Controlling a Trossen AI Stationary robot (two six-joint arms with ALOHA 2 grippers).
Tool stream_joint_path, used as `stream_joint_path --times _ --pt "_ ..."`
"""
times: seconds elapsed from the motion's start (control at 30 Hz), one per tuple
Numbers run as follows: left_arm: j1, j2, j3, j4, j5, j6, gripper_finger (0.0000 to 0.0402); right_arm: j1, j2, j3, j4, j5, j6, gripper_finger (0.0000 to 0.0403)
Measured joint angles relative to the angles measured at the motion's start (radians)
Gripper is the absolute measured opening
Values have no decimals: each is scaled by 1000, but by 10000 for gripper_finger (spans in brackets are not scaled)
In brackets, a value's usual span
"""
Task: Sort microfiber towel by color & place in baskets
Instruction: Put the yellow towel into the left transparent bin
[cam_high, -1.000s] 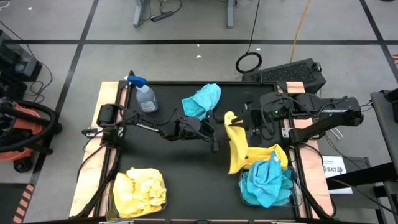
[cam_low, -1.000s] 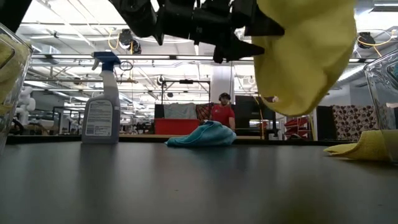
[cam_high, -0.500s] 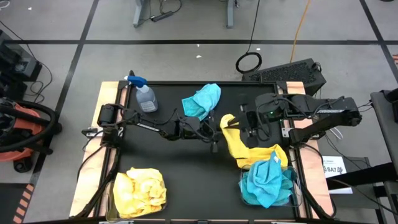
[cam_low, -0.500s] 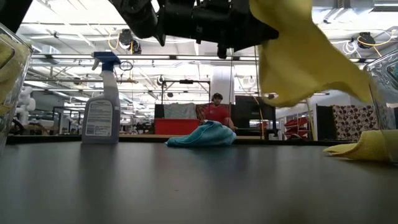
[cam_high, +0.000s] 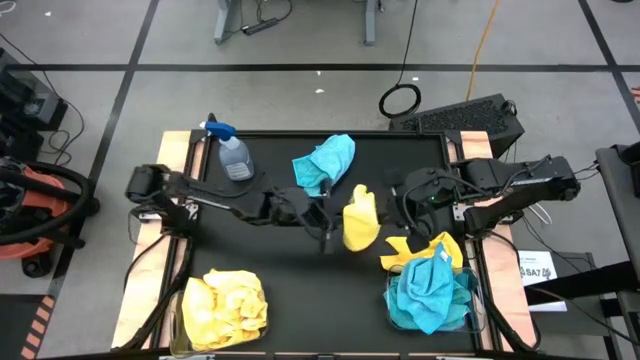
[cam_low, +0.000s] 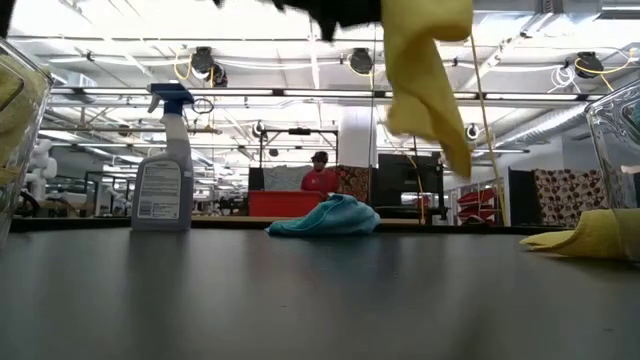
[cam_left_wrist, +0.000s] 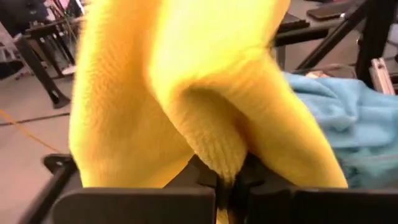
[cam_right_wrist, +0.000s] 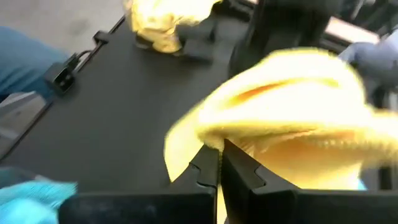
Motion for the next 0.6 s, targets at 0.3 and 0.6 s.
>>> stream_joint_path --times 0.3,0.6 --pt "-120 -237 1 -246 -25 32 4 42 47 0 -91 8 -12 32" --pt "-278 -322 1 -481 -40 -38 3 92 163 0 -60 44 -47 236"
